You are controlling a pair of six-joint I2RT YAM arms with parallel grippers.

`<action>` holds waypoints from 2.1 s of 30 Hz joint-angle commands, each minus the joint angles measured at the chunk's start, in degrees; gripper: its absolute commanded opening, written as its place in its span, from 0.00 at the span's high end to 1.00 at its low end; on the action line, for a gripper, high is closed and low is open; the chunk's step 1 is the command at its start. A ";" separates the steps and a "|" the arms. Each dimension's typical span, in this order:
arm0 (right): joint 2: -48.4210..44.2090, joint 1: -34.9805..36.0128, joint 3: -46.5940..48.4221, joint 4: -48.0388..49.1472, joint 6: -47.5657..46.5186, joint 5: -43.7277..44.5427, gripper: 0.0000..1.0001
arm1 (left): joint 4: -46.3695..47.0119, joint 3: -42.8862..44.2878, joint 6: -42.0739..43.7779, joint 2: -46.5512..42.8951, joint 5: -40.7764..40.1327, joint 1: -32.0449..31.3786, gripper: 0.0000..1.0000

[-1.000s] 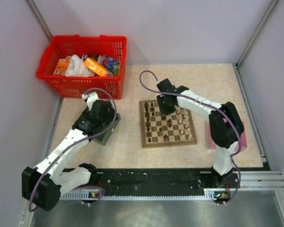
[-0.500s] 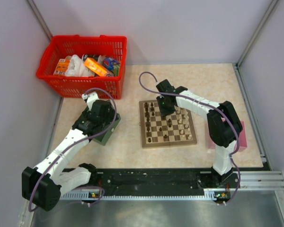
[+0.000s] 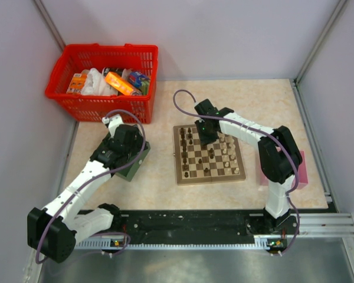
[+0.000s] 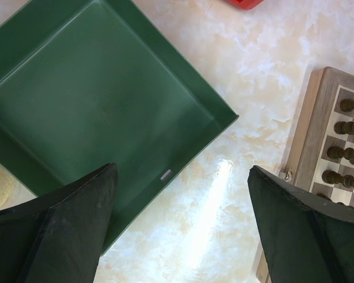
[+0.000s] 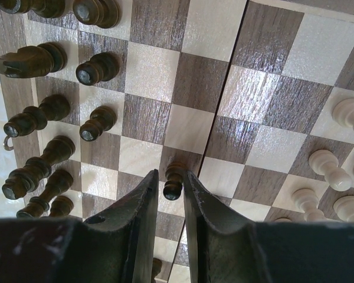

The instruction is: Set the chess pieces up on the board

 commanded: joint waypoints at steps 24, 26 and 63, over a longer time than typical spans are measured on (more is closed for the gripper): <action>1.18 4.43 3.70 -0.68 0.49 -1.38 0.83 | 1.89 0.89 -0.33 -0.66 -0.25 0.23 0.04; 1.45 5.14 4.23 -0.59 1.02 -1.30 0.83 | 1.80 0.80 -0.33 -0.66 -0.25 0.15 0.04; 6.63 6.20 9.41 1.52 2.43 -0.15 0.82 | 1.54 0.54 -0.16 -1.01 -0.87 0.23 0.04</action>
